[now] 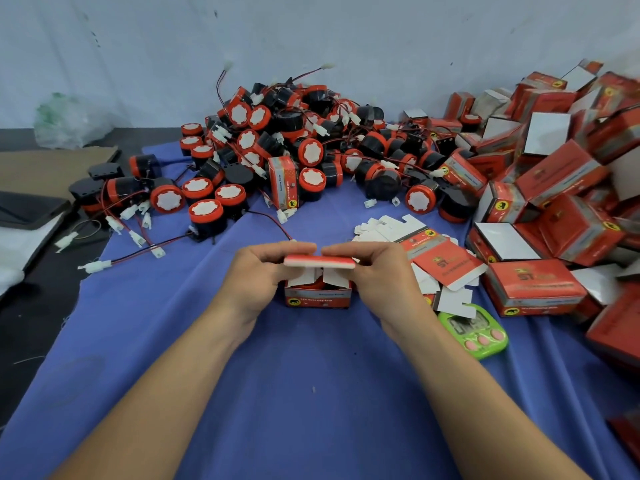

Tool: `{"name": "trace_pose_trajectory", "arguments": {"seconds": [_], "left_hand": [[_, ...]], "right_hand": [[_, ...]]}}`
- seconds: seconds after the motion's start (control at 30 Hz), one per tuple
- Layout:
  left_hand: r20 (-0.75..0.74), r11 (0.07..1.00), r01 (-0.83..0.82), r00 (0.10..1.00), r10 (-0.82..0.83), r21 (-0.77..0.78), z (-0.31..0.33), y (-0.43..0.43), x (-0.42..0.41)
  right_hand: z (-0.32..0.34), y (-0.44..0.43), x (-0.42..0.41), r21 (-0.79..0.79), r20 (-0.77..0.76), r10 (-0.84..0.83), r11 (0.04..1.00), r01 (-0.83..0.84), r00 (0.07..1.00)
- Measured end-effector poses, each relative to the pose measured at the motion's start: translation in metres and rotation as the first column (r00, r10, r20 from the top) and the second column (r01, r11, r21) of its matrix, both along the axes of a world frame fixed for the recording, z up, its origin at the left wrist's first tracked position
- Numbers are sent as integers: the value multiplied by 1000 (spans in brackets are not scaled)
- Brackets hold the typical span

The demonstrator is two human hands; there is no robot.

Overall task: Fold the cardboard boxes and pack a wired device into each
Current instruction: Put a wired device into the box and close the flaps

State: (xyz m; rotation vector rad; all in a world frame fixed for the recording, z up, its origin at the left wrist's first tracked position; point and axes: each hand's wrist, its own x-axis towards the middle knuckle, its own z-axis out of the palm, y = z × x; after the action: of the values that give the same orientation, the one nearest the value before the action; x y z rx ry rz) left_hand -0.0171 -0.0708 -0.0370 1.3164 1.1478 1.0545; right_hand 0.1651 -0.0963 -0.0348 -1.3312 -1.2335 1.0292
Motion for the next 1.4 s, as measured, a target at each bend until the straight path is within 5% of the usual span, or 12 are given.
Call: {"name": "trace_pose_trajectory", "arguments": {"seconds": [0.33, 0.43, 0.63, 0.8, 1.03, 1.4], "left_hand": [[-39, 983, 181, 983, -182, -20, 9, -1, -14], [-50, 967, 255, 965, -256, -21, 9, -2, -18], [-222, 922, 386, 901, -372, 21, 6, -1, -31], [-271, 936, 326, 920, -283, 130, 2, -2, -25], [-415, 937, 314, 881, -227, 155, 2, -1, -28], [-467, 937, 315, 858, -212, 153, 7, -9, -22]], "right_hand": [[18, -8, 22, -118, 121, 284, 955, -270, 951], [21, -15, 25, -134, 307, 340, 940, -314, 889], [27, -22, 16, -89, 547, 205, 978, -188, 812], [20, -22, 9, 0, 648, 102, 991, -134, 755], [20, -17, 20, -5, 498, 140, 987, -159, 856], [15, -15, 24, 15, 530, 126, 987, -158, 838]]}}
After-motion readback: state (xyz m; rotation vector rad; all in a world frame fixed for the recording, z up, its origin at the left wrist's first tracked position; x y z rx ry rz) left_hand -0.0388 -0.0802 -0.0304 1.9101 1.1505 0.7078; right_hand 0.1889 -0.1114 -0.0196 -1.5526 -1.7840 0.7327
